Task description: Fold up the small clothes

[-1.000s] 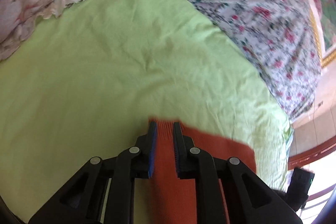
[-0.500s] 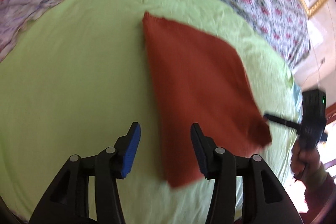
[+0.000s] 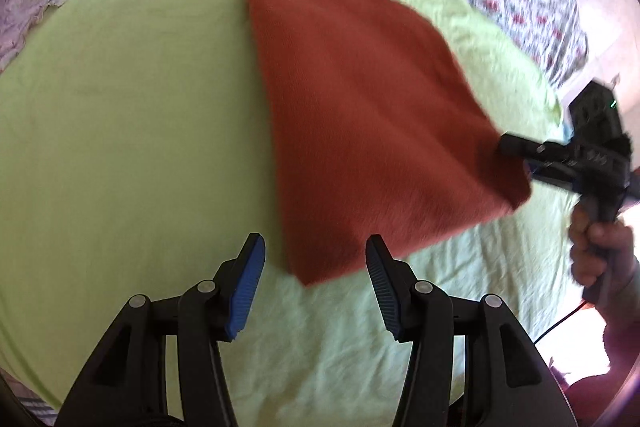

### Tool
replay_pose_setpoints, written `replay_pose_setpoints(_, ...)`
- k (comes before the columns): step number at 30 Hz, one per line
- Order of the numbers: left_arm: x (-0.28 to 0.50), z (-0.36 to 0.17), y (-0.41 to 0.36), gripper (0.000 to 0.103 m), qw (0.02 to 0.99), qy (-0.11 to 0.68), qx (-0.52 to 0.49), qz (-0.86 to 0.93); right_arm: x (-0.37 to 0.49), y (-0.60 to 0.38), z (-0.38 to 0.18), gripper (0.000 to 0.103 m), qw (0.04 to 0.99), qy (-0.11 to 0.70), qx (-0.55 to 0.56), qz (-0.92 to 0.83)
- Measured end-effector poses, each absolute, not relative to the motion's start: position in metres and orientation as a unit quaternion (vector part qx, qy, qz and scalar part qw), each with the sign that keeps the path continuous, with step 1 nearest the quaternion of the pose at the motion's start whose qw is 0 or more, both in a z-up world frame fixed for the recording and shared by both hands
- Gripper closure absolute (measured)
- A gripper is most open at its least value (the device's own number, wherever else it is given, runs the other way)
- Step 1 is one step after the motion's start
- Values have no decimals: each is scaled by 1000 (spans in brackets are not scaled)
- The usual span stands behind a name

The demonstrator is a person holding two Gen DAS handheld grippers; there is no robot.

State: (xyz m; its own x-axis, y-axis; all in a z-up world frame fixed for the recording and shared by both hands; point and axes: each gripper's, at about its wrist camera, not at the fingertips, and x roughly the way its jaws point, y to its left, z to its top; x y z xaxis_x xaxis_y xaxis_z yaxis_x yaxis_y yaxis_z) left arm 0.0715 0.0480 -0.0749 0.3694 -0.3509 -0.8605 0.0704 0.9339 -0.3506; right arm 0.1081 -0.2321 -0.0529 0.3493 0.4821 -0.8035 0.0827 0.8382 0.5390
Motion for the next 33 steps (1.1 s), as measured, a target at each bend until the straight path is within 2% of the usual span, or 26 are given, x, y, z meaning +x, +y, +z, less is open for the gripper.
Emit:
replay_pose_setpoints(9, 104, -70, 60, 50, 818, 543, -157, -106, 133, -240, -66, 62, 782, 547, 274, 122)
replay_pose_setpoints(10, 106, -72, 60, 50, 816, 545, -159, -105, 136, -239, -69, 66, 778, 550, 276, 126)
replay_pose_setpoints(11, 109, -73, 61, 50, 815, 548, -161, -103, 139, -238, -71, 95, 776, 551, 277, 132)
replay_pose_setpoints(12, 111, -73, 59, 50, 813, 549, -163, -101, 140, -236, -69, 95, 776, 552, 273, 135)
replay_pose_setpoints(15, 113, -68, 53, 50, 814, 547, -165, -105, 130, -241, -27, 95, 804, 486, 299, 167)
replay_pose_setpoints(17, 113, -70, 44, 49, 811, 553, -155, -112, 125, -248, -13, 95, 819, 477, 278, 154)
replay_pose_setpoints(22, 116, -87, 27, 47, 797, 583, -117, -108, 128, -270, -70, 95, 791, 536, 272, 110)
replay_pose_setpoints(26, 117, -98, 30, 47, 783, 595, -139, -111, 123, -273, -101, 95, 790, 549, 257, 92)
replay_pose_setpoints(30, 115, -89, 33, 47, 789, 589, -141, -100, 121, -278, -103, 95, 790, 540, 276, 86)
replay_pose_setpoints(31, 112, -81, 33, 50, 798, 581, -130, -94, 121, -278, -100, 95, 791, 541, 274, 85)
replay_pose_setpoints(33, 110, -63, 36, 50, 816, 557, -124, -91, 120, -278, -89, 90, 795, 536, 272, 80)
